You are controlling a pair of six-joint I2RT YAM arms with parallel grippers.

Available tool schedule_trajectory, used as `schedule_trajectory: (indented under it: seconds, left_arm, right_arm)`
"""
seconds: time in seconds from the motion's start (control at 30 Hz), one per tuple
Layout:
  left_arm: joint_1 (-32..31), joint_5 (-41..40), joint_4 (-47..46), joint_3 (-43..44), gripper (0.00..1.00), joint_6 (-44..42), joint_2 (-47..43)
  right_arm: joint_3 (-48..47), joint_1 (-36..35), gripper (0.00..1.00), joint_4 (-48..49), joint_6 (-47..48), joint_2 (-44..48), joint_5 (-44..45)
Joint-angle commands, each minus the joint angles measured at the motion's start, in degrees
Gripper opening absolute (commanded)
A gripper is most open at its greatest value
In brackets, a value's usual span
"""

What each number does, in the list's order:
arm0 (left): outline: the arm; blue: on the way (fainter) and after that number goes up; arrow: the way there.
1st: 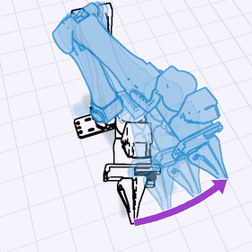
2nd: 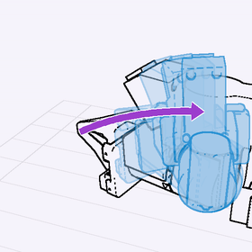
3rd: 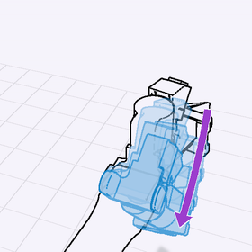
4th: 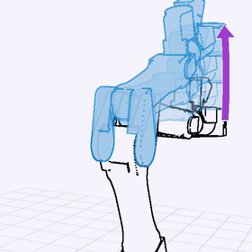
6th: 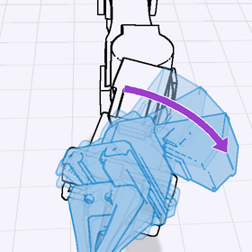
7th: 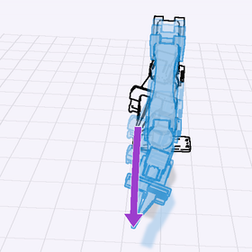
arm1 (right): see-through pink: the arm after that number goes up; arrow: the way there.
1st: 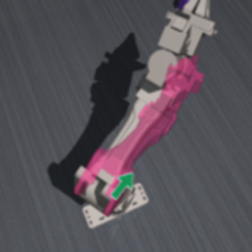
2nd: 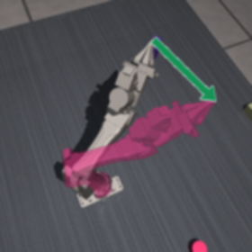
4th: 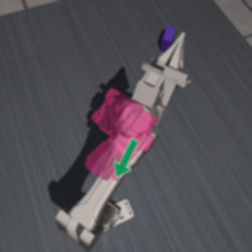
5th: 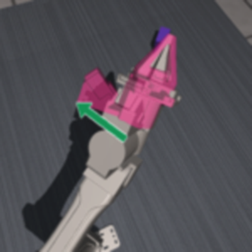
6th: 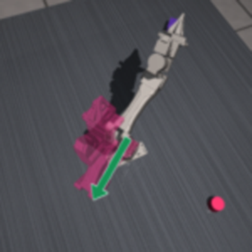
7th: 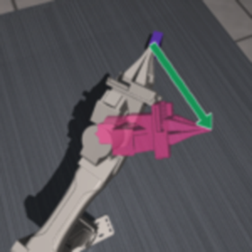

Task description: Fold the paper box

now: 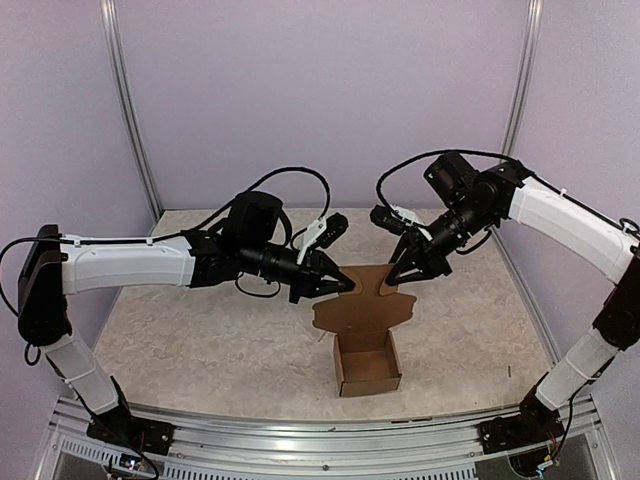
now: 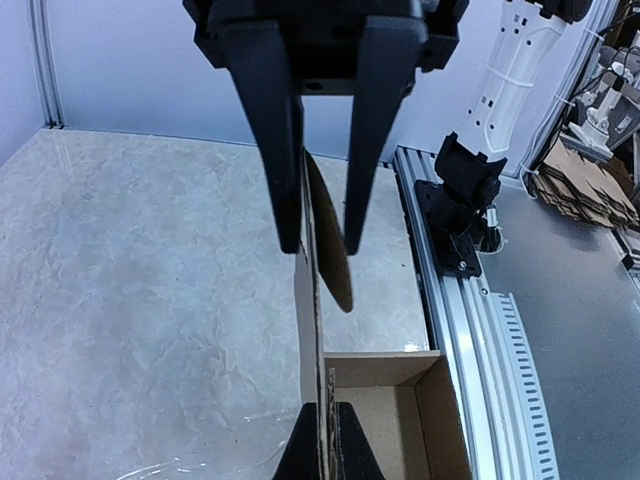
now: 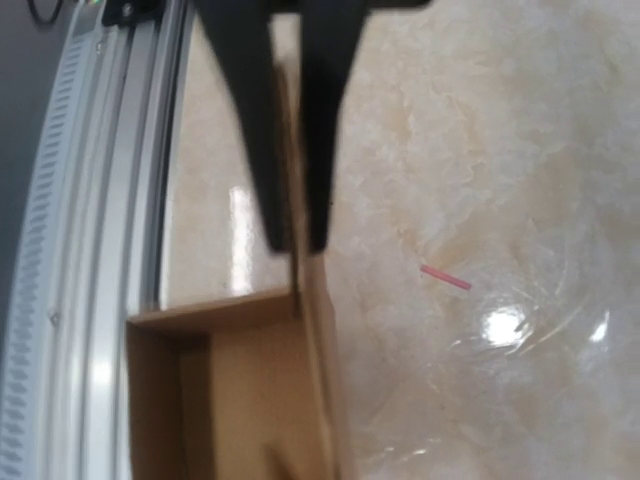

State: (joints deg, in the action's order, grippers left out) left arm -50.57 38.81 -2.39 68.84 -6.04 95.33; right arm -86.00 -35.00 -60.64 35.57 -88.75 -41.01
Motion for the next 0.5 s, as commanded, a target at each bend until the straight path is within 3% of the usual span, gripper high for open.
schedule_trajectory:
  seconds: [0.0, 0.17, 0.47]
  left_arm:
    - [-1.1, -1.0, 3.9, 1.4, 0.00, -2.1, 0.8]
    - [-1.4, -1.9, 4.3, 1.5, 0.00, -2.9, 0.7]
    - [-1.7, -2.3, 4.4, 1.0, 0.00, -2.7, 0.0]
  right_arm:
    - [-5.6, -0.4, 0.30, -2.9, 0.7, -1.5, 0.0]
    - [-11.7, -1.0, 0.41, -7.1, 0.0, -5.3, 0.1]
    - [-12.2, -4.3, 0.40, -9.0, -0.3, -8.1, 6.2]
